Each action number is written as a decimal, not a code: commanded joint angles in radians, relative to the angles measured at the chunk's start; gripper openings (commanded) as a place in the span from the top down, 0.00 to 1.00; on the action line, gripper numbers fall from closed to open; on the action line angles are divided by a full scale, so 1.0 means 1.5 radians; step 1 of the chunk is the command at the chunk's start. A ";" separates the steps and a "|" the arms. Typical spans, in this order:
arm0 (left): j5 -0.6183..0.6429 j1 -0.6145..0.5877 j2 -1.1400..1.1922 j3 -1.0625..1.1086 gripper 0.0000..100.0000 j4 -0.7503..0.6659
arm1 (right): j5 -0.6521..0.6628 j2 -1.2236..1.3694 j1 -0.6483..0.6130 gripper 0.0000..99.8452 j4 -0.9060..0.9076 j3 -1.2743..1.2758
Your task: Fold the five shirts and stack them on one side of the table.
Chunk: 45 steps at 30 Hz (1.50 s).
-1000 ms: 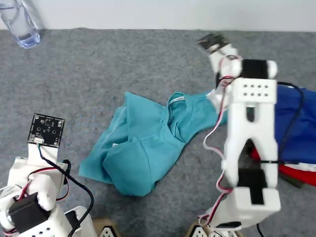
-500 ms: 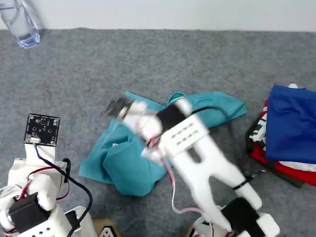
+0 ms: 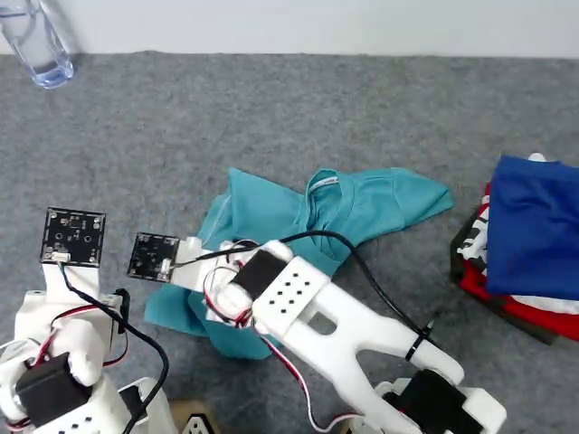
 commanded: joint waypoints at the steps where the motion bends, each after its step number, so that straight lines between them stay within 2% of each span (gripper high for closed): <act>1: 0.005 -0.005 -0.004 -0.002 0.77 -0.012 | -0.007 0.015 -0.012 0.70 -0.053 -0.001; 6: 0.005 -0.005 -0.004 -0.002 0.77 -0.012 | -0.051 0.110 -0.016 0.70 -0.127 -0.010; 12: 0.005 -0.005 -0.004 -0.002 0.77 -0.012 | -0.094 0.159 -0.017 0.70 -0.147 -0.041; 18: 0.005 -0.005 -0.004 -0.002 0.77 -0.012 | -0.098 0.210 -0.032 0.70 -0.181 -0.043; 20: 0.005 -0.005 -0.004 -0.002 0.77 -0.012 | -0.107 0.226 -0.030 0.77 -0.182 -0.045; 23: 0.005 -0.005 -0.004 -0.002 0.77 -0.012 | -0.105 0.222 -0.028 0.98 -0.165 -0.061; 24: 0.005 -0.005 -0.004 -0.002 0.77 -0.012 | -0.105 0.216 -0.023 1.00 -0.149 -0.065; 25: 0.005 -0.005 -0.004 -0.002 0.77 -0.012 | -0.106 0.207 -0.019 0.97 -0.127 -0.072; 32: 0.006 -0.005 -0.004 -0.002 0.77 -0.012 | -0.100 0.071 0.034 0.99 0.022 -0.060; 37: 0.006 -0.004 -0.004 -0.002 0.77 -0.012 | -0.047 -0.095 0.087 0.99 0.108 0.004; 41: 0.006 -0.004 -0.004 -0.002 0.77 -0.012 | -0.009 -0.239 0.145 0.99 0.150 0.089; 45: 0.006 -0.003 -0.004 -0.002 0.77 -0.012 | 0.031 -0.342 0.210 0.98 0.140 0.182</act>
